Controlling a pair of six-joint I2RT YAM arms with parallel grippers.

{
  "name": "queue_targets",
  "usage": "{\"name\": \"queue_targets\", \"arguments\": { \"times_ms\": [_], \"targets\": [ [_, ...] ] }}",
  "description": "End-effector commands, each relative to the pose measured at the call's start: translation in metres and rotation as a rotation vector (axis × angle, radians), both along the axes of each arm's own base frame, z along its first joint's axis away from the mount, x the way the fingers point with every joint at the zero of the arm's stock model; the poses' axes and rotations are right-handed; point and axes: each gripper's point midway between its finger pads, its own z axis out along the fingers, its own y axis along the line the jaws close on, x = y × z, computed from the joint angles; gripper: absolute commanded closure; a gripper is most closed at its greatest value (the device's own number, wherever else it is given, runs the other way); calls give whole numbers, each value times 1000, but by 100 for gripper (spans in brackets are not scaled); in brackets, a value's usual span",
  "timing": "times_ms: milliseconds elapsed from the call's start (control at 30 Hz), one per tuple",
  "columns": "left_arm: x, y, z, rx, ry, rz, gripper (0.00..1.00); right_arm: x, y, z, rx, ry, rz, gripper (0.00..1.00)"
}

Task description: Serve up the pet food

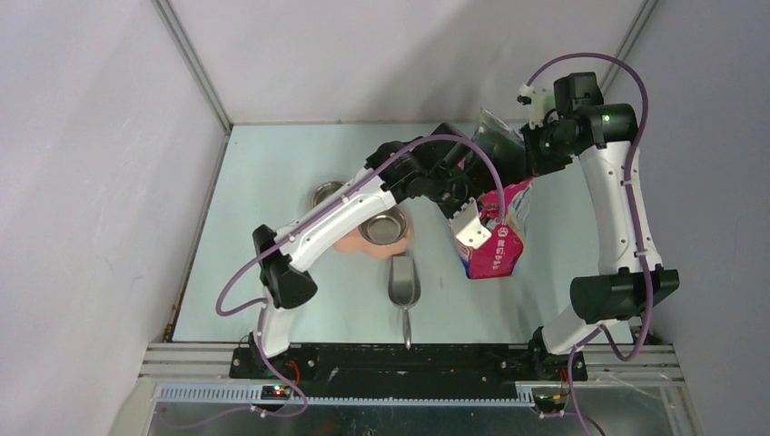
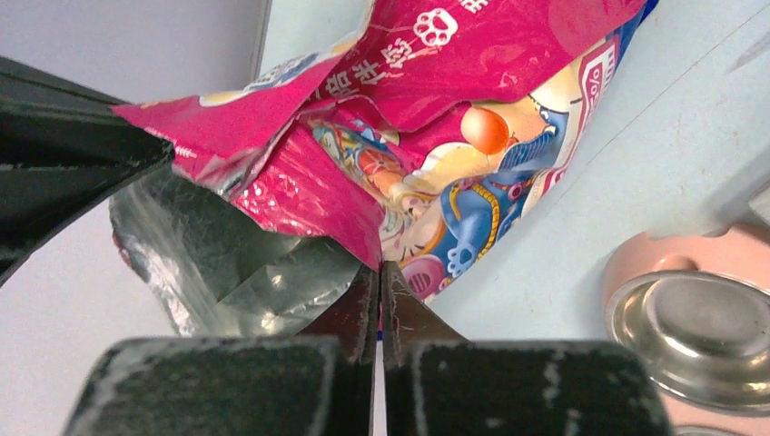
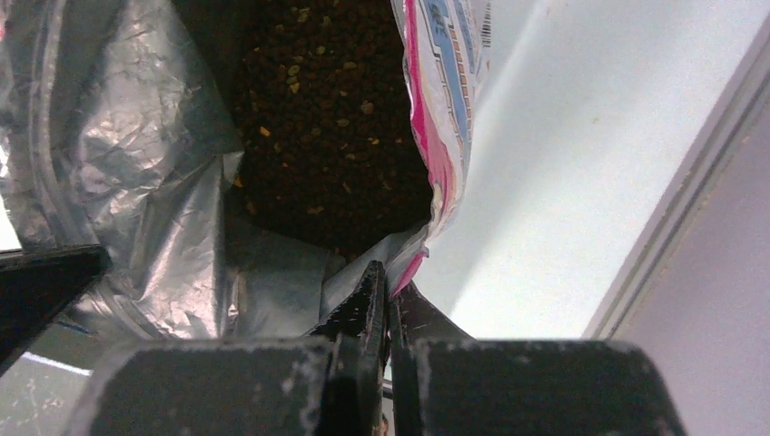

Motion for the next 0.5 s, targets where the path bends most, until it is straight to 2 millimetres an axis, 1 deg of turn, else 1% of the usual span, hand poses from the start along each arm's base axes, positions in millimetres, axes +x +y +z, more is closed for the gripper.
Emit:
{"name": "queue_targets", "arguments": {
  "times_ms": [0,100,133,167,200,233,267,300,333,367,400,433,467],
  "targets": [
    [-11,29,47,-33,-51,43,100,33,-34,59,-166,-292,-49,100],
    [-7,13,71,-167,-48,70,100,31,-25,52,-138,-270,-9,100],
    [-8,11,75,-192,-42,73,100,32,-21,50,-124,-265,1,100],
    [-7,5,84,-247,-29,87,96,31,-15,50,-92,-261,24,93],
    [-8,5,86,-264,-19,94,92,33,-12,48,-80,-254,27,89],
    [-7,0,95,-324,6,122,78,33,-8,50,-57,-257,34,80],
    [-7,1,99,-351,27,147,69,34,-5,50,-46,-254,40,77],
    [-4,-1,108,-416,73,209,54,33,-3,56,-32,-267,47,70],
    [-4,5,110,-449,141,277,49,33,-3,60,-29,-274,46,67],
    [-3,12,127,-511,146,315,42,31,-2,71,-21,-305,53,60],
    [0,15,123,-541,208,379,40,29,-5,81,-17,-334,52,55],
    [-2,28,138,-591,220,420,35,25,-5,90,-7,-358,56,53],
    [3,33,130,-624,288,488,32,23,-9,102,-3,-390,47,48]
  ]
}}
